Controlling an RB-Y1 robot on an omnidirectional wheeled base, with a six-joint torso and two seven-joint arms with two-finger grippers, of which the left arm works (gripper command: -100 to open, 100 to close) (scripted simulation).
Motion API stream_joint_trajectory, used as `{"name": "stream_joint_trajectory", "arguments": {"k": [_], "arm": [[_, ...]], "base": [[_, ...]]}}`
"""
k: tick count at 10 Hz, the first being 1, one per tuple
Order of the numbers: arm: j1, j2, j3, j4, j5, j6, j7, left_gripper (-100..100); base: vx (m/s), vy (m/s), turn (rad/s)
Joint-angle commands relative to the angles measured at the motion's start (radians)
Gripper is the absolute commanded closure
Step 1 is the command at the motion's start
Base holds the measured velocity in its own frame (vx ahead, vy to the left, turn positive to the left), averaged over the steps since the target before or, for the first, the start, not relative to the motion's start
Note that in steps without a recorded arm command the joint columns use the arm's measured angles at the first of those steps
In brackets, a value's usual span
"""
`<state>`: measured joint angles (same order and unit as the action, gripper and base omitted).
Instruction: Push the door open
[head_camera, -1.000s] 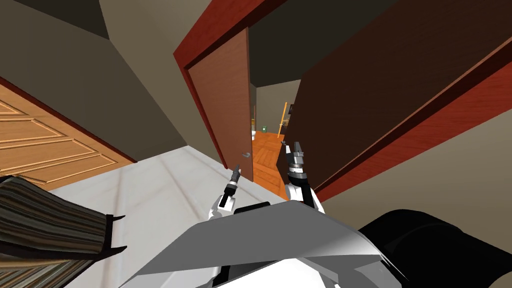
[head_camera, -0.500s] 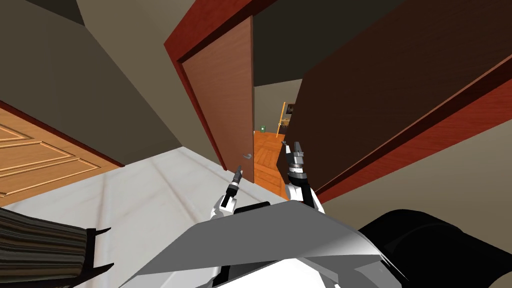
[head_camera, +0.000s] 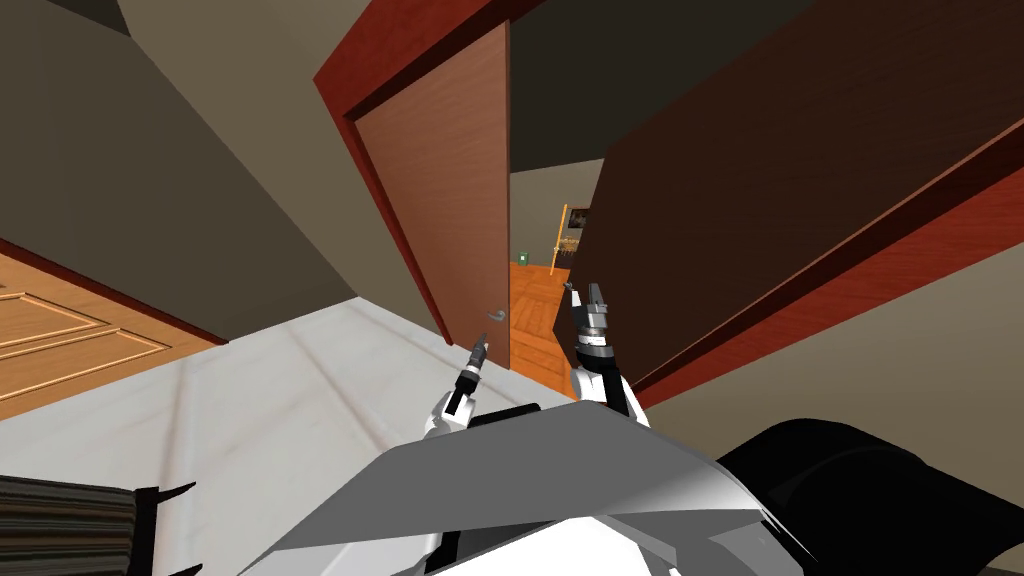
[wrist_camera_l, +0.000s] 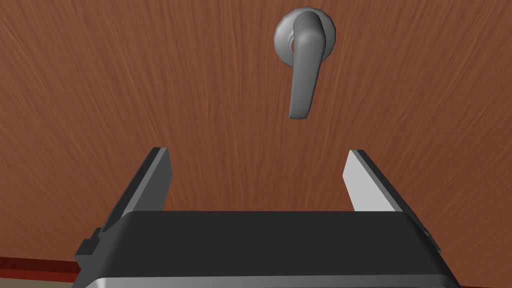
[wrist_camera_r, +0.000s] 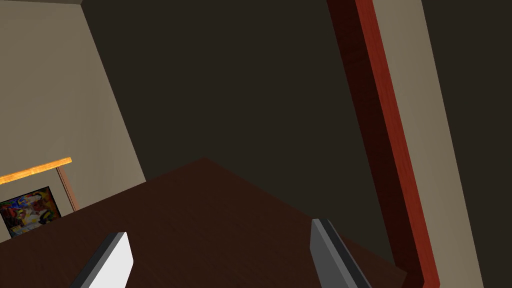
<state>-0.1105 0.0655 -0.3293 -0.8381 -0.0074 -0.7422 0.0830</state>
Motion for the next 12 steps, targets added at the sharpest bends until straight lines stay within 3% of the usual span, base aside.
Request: {"name": "stream_joint_trajectory", "arguments": {"k": [1,5,8,10,11,12], "arm": [[-0.013,-0.002,-0.008,0.031,0.002,-0.011,0.002,-100],[-0.063,-0.023,-0.042,0.154,0.012,-0.044,0.006,-100],[-0.083,-0.033,-0.055,0.2,0.015,-0.056,0.007,-100],[-0.107,-0.049,-0.071,0.258,0.019,-0.072,0.008,-100],[-0.108,-0.048,-0.064,0.257,0.019,-0.074,0.007,-100],[-0.108,-0.032,-0.061,0.263,0.02,-0.079,0.004,-100]], "base": [[0.062,0.07,-0.056],[0.096,0.117,-0.102],[0.061,0.085,-0.054],[0.076,0.095,-0.081],[0.042,0.054,-0.023],[0.13,-0.049,-0.036]]}}
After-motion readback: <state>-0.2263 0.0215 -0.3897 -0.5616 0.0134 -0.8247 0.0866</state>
